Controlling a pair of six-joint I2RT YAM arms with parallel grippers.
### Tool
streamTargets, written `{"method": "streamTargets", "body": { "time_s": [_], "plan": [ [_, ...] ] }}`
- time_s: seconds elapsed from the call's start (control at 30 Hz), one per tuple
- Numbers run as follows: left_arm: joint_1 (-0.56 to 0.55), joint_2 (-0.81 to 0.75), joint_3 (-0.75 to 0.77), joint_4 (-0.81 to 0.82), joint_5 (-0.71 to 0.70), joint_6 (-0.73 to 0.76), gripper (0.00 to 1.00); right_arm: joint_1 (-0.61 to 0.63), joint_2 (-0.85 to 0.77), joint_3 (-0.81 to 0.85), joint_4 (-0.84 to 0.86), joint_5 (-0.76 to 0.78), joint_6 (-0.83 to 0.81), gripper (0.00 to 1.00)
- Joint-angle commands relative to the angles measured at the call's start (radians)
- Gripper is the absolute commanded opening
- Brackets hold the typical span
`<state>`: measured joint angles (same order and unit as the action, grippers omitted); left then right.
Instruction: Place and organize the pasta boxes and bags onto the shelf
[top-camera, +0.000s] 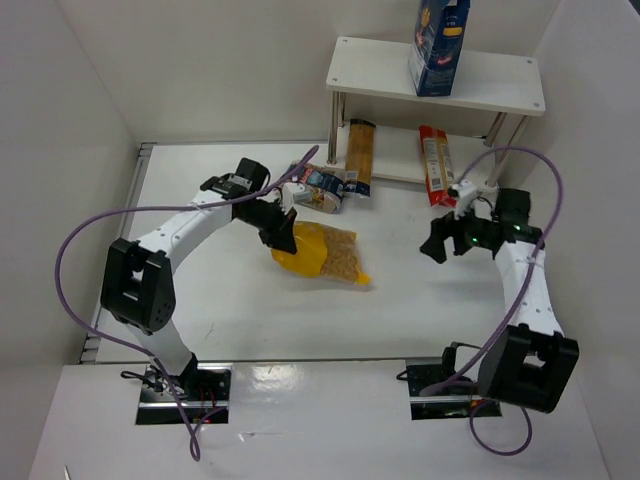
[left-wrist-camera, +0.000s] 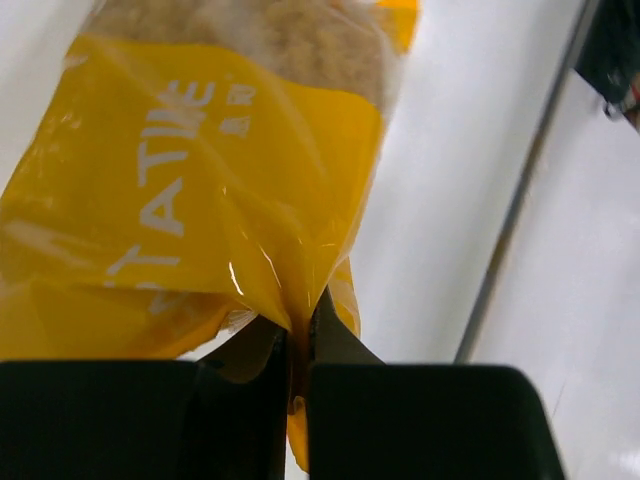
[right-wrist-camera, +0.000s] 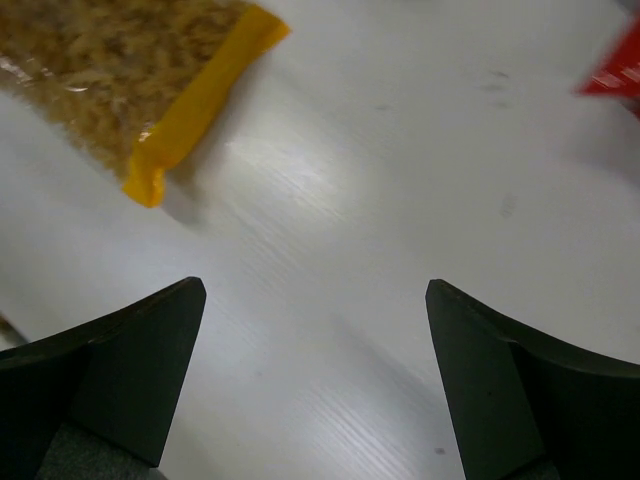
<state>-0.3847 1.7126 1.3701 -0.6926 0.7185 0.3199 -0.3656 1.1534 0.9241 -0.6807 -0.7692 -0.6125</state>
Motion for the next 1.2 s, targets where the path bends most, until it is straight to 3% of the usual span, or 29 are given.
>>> {"method": "streamTargets", "body": {
  "time_s": [0.0,0.17,0.3,0.57,1.17],
  "plan": [
    [-0.003,-0.050,0.099,-0.148,0.199,0.168,0.00,0.192,0.054,0.090,-0.121,0.007,-0.078,1.00],
    [-0.003,-0.009,0.170,-0.211,0.288,0.208,0.00,0.361,0.117,0.139,-0.166,-0.037,-0.118,1.00],
    [0.007,0.068,0.216,-0.246,0.349,0.208,0.00,0.473,0.146,0.150,-0.093,-0.050,-0.095,1.00],
    [0.046,0.136,0.253,-0.266,0.401,0.208,0.00,0.726,0.287,0.212,0.003,0.175,-0.095,1.00],
    [0.180,0.064,0.279,-0.257,0.527,0.153,0.00,0.993,0.450,0.453,0.101,0.616,0.025,1.00]
  ]
}}
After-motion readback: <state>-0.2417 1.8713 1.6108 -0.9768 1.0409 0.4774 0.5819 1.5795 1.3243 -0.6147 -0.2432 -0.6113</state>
